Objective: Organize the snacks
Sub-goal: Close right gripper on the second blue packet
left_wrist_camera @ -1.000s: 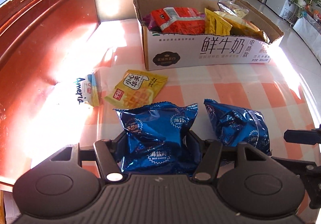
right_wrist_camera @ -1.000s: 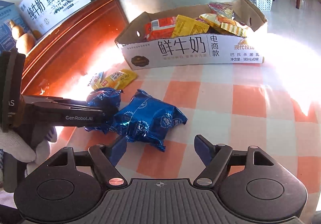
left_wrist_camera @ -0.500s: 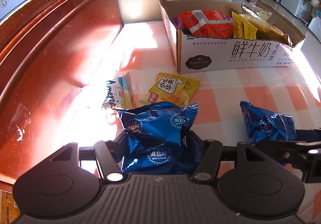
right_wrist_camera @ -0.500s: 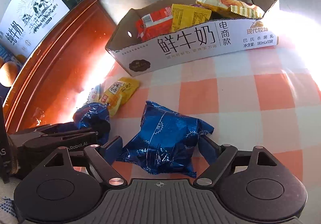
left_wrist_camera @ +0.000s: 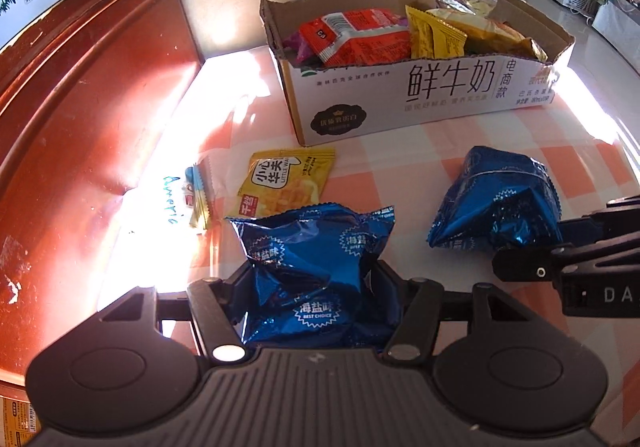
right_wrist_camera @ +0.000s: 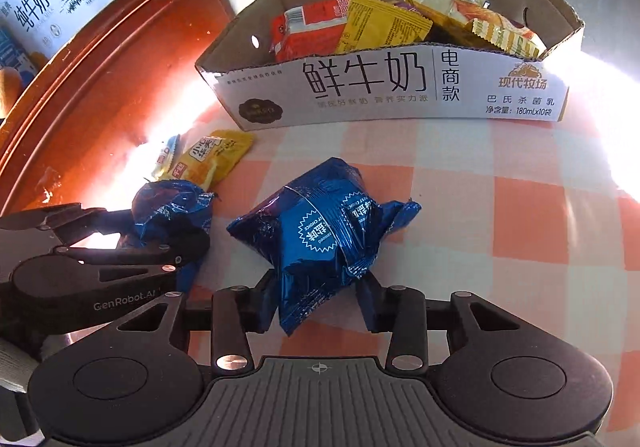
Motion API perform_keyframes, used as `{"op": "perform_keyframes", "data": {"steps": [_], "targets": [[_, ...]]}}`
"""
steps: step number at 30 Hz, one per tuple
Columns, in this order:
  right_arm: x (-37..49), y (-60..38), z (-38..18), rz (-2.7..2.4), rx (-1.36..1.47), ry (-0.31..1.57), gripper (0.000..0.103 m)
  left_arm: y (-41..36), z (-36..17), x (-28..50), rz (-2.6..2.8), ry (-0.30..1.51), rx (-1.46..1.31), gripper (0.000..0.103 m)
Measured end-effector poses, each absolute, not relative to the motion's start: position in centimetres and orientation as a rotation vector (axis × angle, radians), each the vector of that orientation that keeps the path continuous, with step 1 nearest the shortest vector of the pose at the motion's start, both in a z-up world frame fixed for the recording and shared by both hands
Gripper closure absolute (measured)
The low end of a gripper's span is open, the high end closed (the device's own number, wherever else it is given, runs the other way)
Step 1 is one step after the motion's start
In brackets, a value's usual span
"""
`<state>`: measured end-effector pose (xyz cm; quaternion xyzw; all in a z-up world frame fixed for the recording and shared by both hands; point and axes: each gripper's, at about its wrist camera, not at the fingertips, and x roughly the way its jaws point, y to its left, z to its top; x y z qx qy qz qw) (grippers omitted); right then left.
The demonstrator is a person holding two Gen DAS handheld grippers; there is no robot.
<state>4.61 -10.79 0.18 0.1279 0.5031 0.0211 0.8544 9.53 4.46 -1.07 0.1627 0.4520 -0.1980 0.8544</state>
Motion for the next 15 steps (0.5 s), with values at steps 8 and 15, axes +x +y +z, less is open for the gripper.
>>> {"op": "perform_keyframes", "data": {"steps": [8, 15], "targets": [[4.1, -11.1, 1.1, 0.094, 0.150, 1.102, 0.031, 3.7, -1.2, 9.6, -0.423, 0.946, 0.362, 0.043], [4.4, -9.4, 2.4, 0.285, -0.212, 1.006, 0.016, 3.6, -1.3, 9.7, -0.422, 0.945, 0.374, 0.043]]}}
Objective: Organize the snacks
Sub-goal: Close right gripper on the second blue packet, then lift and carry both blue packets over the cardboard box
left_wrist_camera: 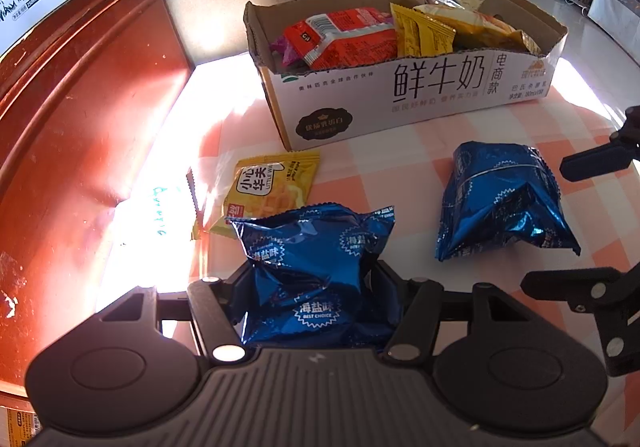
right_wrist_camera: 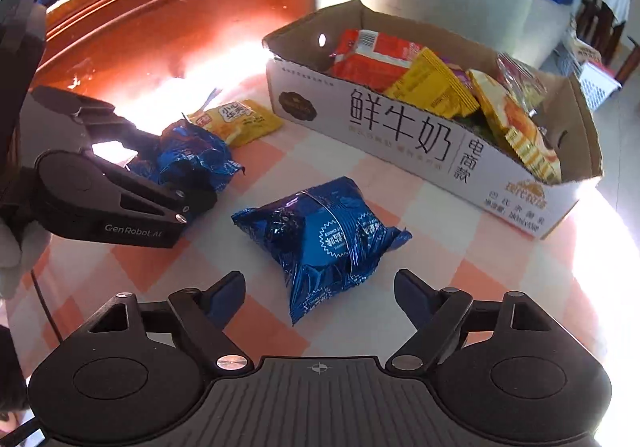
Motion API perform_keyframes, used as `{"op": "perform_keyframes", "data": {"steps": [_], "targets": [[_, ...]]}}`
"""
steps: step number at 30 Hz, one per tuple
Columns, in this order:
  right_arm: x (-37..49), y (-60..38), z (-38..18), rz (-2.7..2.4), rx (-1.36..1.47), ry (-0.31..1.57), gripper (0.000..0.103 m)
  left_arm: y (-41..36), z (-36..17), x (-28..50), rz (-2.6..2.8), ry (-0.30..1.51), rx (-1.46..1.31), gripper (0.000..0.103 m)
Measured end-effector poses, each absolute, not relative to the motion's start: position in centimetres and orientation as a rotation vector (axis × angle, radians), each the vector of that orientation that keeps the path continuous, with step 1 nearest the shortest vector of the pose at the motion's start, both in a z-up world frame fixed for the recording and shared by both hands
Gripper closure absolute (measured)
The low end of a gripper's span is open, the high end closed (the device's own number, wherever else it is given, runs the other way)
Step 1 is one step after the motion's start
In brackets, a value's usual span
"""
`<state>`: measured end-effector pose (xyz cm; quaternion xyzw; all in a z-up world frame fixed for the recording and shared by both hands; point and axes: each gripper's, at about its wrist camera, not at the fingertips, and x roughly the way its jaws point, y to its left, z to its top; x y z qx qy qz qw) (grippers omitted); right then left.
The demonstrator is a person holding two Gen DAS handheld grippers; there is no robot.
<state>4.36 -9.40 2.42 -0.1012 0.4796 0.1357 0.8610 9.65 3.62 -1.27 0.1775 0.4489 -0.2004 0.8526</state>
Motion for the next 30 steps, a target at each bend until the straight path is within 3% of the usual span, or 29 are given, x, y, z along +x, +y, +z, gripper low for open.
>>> {"op": "perform_keyframes", "data": {"steps": [17, 23, 30], "targets": [[7.5, -9.2, 1.0, 0.386, -0.273, 0.953, 0.014, 3.0, -1.1, 9.7, -0.421, 0.929, 0.410, 0.043], [7.4, -9.6, 2.0, 0.436, -0.337, 0.870, 0.006, 3.0, -1.1, 9.6, -0.423, 0.925, 0.420, 0.043], [8.3, -8.3, 1.1, 0.547, -0.408, 0.865, 0.006, 2.7, -1.0, 9.7, -0.430, 0.924, 0.429, 0.043]]}}
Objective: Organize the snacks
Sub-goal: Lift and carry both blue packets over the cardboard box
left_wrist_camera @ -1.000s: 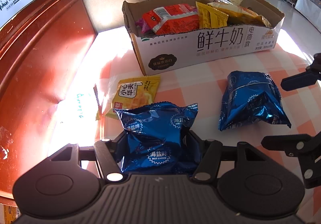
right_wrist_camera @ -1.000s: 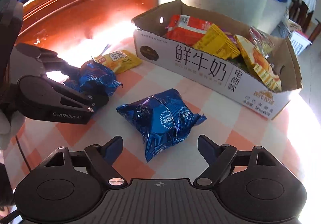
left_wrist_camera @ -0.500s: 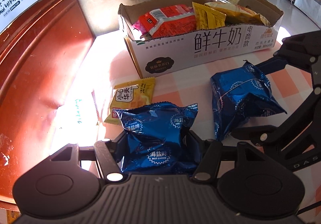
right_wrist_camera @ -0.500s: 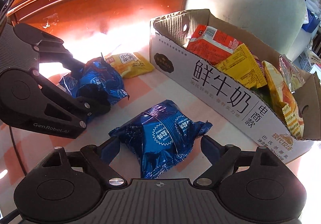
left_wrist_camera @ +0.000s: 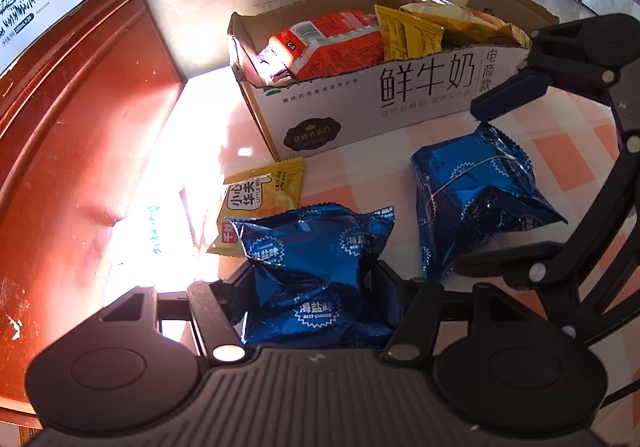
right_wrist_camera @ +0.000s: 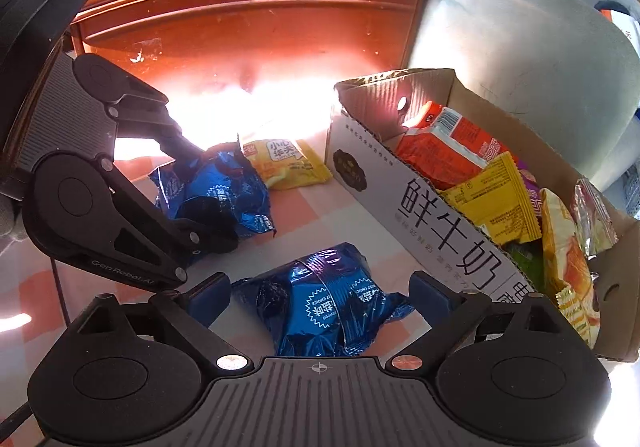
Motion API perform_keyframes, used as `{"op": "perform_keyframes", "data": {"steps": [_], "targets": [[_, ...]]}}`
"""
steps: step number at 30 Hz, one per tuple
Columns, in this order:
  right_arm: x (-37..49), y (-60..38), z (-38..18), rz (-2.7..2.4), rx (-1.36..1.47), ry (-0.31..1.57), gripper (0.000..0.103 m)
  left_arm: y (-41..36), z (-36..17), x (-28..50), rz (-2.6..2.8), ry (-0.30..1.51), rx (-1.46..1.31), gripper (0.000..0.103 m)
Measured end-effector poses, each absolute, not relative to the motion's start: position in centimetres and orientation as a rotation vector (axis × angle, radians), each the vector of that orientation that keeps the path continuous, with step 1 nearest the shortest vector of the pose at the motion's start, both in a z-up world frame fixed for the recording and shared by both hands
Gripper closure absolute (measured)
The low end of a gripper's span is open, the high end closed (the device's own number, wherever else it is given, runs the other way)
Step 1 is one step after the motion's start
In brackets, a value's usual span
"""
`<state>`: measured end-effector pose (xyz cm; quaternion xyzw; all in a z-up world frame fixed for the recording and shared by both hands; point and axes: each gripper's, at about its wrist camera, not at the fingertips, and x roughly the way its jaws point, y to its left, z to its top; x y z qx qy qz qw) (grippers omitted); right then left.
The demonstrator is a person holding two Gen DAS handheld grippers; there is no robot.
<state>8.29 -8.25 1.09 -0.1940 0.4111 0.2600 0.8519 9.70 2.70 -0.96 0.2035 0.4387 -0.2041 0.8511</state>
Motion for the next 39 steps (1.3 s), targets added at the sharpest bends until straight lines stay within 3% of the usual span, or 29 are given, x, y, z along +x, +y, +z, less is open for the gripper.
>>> {"op": "perform_keyframes", "data": {"steps": [5, 14, 20, 39], "targets": [[8.5, -8.4, 0.6, 0.548, -0.396, 0.894, 0.008, 2.5, -0.8, 9.7, -0.429, 0.919, 0.434, 0.043], [7.6, -9.6, 0.9, 0.550, -0.371, 0.910, 0.029, 2.5, -0.4, 9.6, -0.423, 0.905, 0.444, 0.043], [7.1, -9.7, 1.3, 0.539, -0.356, 0.896, 0.051, 2.3, 0.0, 9.8, -0.418, 0.894, 0.446, 0.043], [6.6, -11.4, 5.0, 0.453, -0.275, 0.777, 0.053, 1.5, 2.8, 10.2, -0.395, 0.801, 0.427, 0.043]]}}
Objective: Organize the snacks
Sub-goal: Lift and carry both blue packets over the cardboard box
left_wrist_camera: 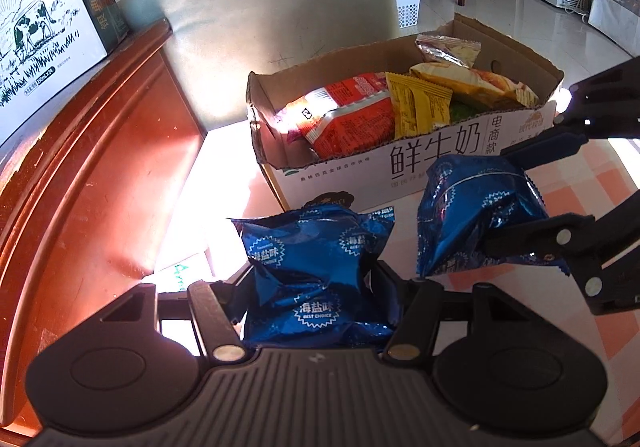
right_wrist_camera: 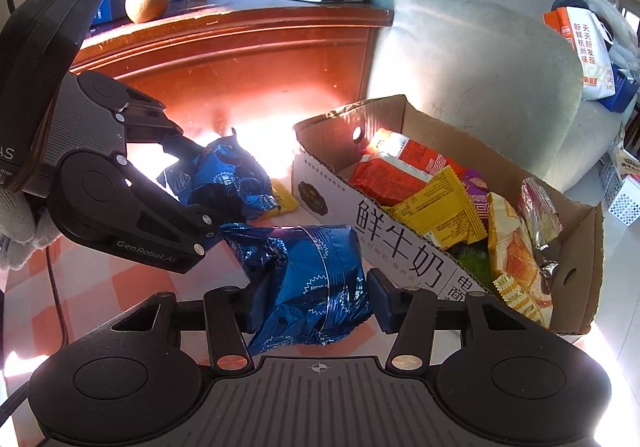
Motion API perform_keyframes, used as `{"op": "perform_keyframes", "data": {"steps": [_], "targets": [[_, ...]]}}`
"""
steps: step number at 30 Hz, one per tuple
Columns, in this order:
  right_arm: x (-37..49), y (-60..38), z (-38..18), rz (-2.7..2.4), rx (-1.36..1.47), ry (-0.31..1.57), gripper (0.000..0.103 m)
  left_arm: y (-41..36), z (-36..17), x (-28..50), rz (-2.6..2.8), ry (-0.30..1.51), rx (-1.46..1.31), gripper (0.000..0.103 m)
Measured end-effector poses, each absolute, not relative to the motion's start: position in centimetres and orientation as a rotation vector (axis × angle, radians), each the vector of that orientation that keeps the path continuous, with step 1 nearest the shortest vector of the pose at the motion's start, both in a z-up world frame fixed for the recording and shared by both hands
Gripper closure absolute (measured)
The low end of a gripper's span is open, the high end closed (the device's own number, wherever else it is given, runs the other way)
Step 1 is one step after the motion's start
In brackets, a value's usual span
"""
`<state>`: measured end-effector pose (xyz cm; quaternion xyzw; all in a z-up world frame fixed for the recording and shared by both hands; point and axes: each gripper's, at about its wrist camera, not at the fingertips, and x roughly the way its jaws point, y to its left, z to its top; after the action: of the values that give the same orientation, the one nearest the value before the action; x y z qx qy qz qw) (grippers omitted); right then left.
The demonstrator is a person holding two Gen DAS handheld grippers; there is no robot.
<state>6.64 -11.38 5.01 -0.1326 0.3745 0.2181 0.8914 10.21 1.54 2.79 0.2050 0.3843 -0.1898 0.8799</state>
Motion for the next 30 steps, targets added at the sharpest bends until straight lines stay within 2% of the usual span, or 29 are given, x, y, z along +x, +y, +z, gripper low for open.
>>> {"op": "perform_keyframes", "data": {"steps": [20, 30], "targets": [[7.7, -15.4, 9.3, 0.273, -0.140, 0.602, 0.053, -1.1, 7.9, 12.6, -0.380, 0.651, 0.322, 0.043], [9.2, -19.2, 10.2, 0.083, -0.025, 0.558, 0.053, -3.6, 8.5, 14.9, -0.392, 0.630, 0.288, 0.043]]}}
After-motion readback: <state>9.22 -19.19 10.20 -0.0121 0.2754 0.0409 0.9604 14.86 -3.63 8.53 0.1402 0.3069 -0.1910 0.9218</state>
